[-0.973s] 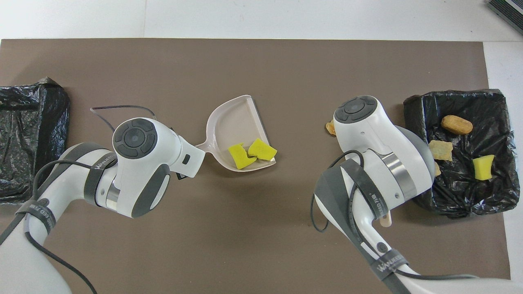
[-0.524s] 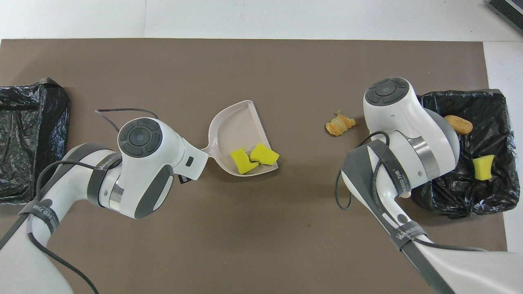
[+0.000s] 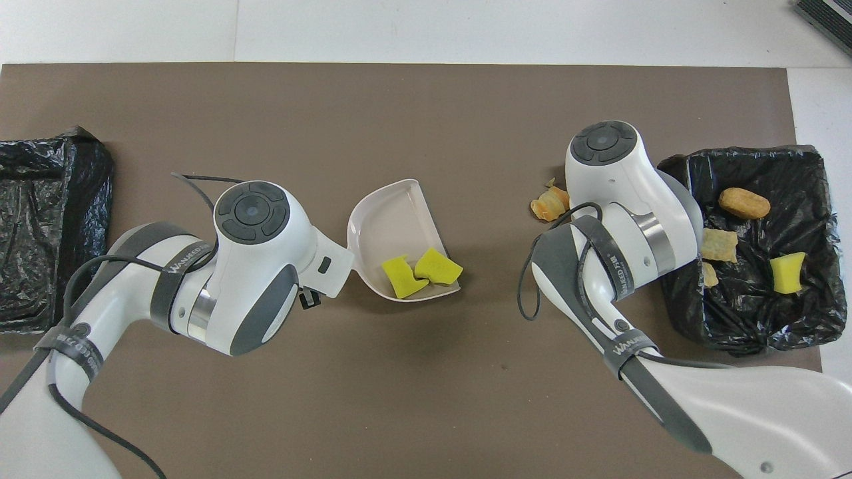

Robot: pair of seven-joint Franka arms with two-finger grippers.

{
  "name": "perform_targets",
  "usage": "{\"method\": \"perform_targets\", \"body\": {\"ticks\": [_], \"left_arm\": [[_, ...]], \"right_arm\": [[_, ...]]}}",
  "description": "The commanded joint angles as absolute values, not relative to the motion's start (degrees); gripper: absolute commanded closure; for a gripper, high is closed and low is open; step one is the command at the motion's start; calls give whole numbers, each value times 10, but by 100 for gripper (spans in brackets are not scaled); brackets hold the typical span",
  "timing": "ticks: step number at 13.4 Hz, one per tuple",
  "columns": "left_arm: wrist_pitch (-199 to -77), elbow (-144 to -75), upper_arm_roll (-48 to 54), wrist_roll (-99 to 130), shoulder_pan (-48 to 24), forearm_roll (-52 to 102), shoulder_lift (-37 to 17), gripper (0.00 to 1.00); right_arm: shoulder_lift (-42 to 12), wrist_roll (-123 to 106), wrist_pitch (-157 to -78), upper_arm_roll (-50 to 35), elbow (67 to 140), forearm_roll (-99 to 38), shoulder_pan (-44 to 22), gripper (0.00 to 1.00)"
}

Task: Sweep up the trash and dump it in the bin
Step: 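Move the brush in the right gripper to the brown scrap near the bin, then sweep the brown scrap into the dustpan with the right gripper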

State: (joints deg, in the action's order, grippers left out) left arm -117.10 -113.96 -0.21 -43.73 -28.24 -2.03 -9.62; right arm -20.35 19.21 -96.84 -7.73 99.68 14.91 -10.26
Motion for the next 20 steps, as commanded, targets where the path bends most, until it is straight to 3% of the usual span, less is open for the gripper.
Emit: {"method": "perform_targets", "body": {"ticks": [1,6,11,20], "left_arm": [[-1167,-1134,-8,-425,-295,-26,-99,100],[-1186,-1134,-8,-419,-309,-51,-119,100],[-1232,-1154,-7,-421,-308,-52,-116,100],[-1332,-1187,-6,-434,-301,-49,-113,100]], "right_arm": [[-216,211,-980,-81,986,110,-123,100],[-215,221,-1014,-82,984,10,-189,100],[-222,225,-1062,-82,983,-105,-192,100],[-245,262,-1024,-81,913,-96,-204,100]]}}
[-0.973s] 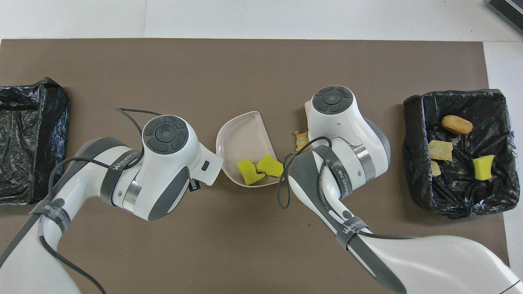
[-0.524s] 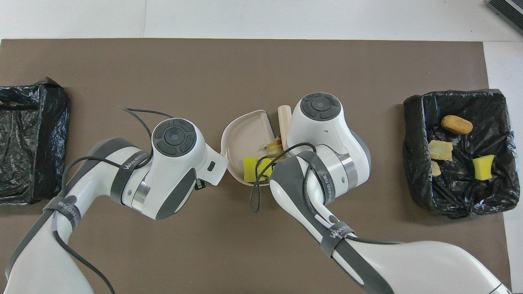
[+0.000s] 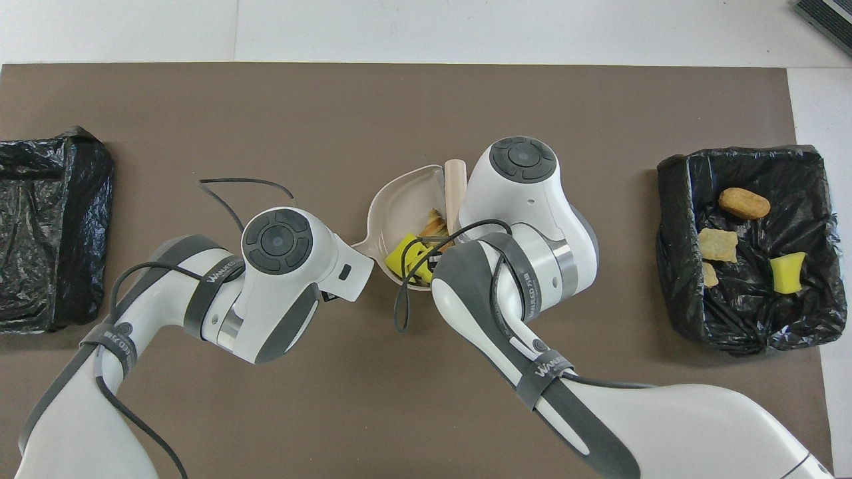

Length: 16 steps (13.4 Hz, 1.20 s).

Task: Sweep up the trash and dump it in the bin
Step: 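Sweep the brown scrap into the dustpan with the right gripper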

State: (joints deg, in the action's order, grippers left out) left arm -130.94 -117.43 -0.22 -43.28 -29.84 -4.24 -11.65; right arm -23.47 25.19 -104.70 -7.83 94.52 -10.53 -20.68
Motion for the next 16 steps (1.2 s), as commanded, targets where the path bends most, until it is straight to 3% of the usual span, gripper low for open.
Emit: {"method": "perform_targets", "body": {"ticks": [1,6,10,16], "left_arm": [[-1331,-1187,-6,-443,-297,-49,-113,100],[-1319,-1179,-6,-483,-279,-43,-115,100],[-1247,-1136,-7,-539,-254,-26,-113,100],[-1140,-1049,-7,-629,-188,19,-113,100]], "right_arm": [[-245,262,-1009,-82,909,-93,-199,100],[-231,252,-912,-71,859,-46,-184,100],[-192,221,-840,-72,870,-26,-167,100],[-104,358,-886,-83,996,-110,-264,100]]}}
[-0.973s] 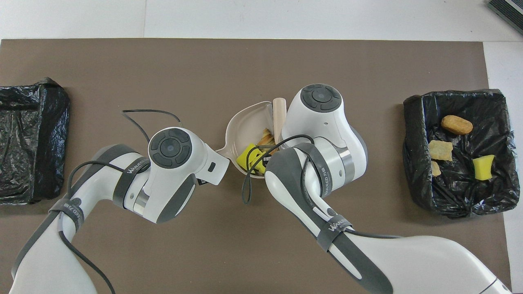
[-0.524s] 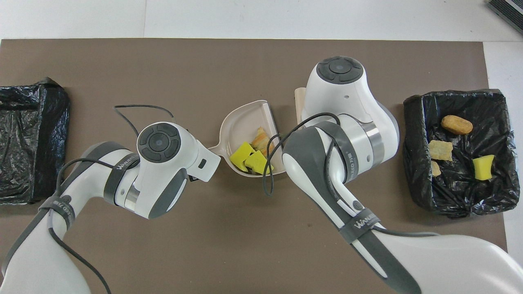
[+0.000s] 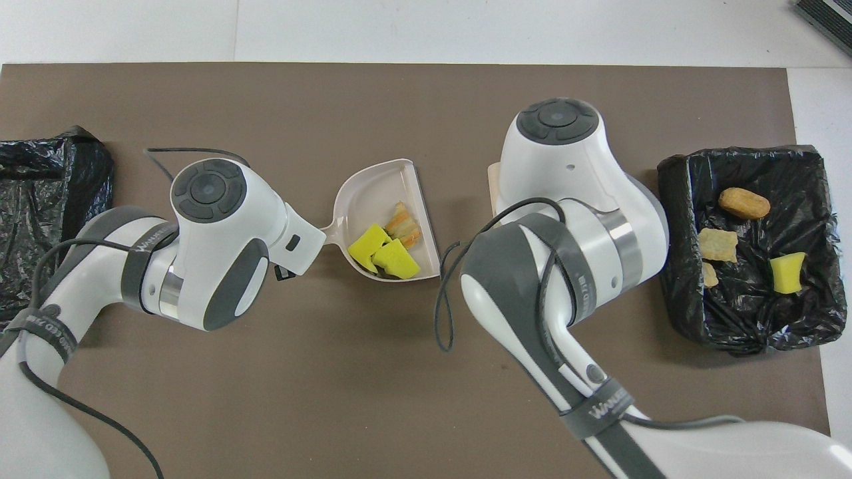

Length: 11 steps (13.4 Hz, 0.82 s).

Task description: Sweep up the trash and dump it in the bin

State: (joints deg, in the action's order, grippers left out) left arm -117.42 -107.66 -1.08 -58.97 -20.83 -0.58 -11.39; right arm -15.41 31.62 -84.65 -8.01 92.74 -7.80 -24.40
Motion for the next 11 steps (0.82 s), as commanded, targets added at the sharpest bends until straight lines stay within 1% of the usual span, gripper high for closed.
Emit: {"method": "perform_targets", "body": {"ticks": [1,2,3,4,6,8,10,11], "left_arm": [[-1138,-1049,-7,-635,-186,20,-112,100],[-1137,-1049,-10,-635,-185,20,-111,100],[-1131,-1045,-11,-645,-171,21,-110,100],[-1115,-1032,-8,-663,-150,21,-107,100],[-1064,-983,-8,-700,-114,38,-106,100],[-1021,-943,-9,-749,-72,50,-110,100],[-995,-926,-7,-804,-26,49,-111,100],[-986,-919,-8,-841,-4,49,-110,100]], "right_arm": [[-84,373,-911,-83,1026,-114,-284,100],[-67,386,-926,-83,1054,-118,-297,100],[-46,402,-934,-84,1087,-134,-301,100],[-26,408,-940,-84,1117,-148,-321,100],[0,411,-992,-86,1176,-170,-334,100],[3,421,-1040,-86,1217,-190,-364,100],[-16,441,-1097,-86,1237,-191,-395,100],[-23,444,-1126,-86,1249,-191,-398,100]]}}
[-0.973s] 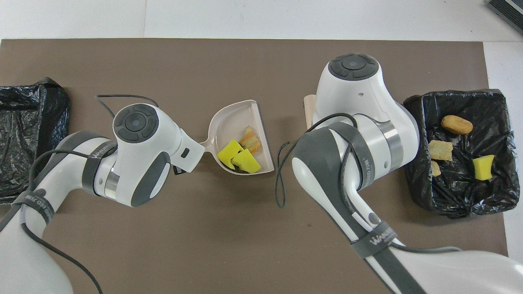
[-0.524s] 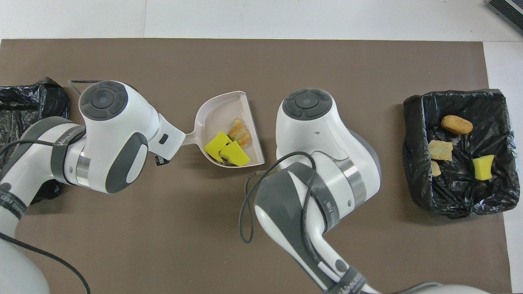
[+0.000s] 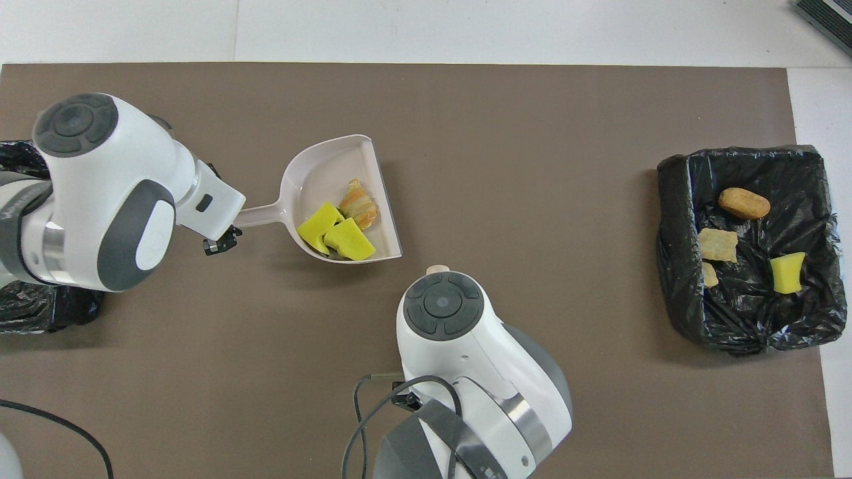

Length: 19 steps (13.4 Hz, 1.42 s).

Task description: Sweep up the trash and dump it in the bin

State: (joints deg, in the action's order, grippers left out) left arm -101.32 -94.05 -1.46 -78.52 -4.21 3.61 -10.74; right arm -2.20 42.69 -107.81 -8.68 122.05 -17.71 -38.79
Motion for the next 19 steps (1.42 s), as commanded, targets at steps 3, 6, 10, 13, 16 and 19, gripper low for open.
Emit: {"method": "perform_targets", "body": {"ticks": [3,6,10,13,16,19], "left_arm": [[-967,-903,-8,-965,67,48,-111,100],[-955,-899,-10,-1077,132,46,-111,100],[-961,-889,-18,-1212,205,24,-109,100],[-963,-843,-17,-1265,245,-18,-128,100],[-966,-773,-16,-1275,272,-49,-168,100],[-1016,-772,-14,-1268,267,-121,-170,100]], "right_arm": [[-17,439,-1165,-85,1293,-190,-398,100],[-17,420,-1165,-85,1293,-182,-399,100],[-17,406,-1155,-85,1289,-165,-399,54],[-21,412,-1150,-82,1274,-156,-391,0],[-12,412,-1116,-79,1232,-154,-354,0],[-16,393,-1064,-80,1136,-99,-275,0]]}}
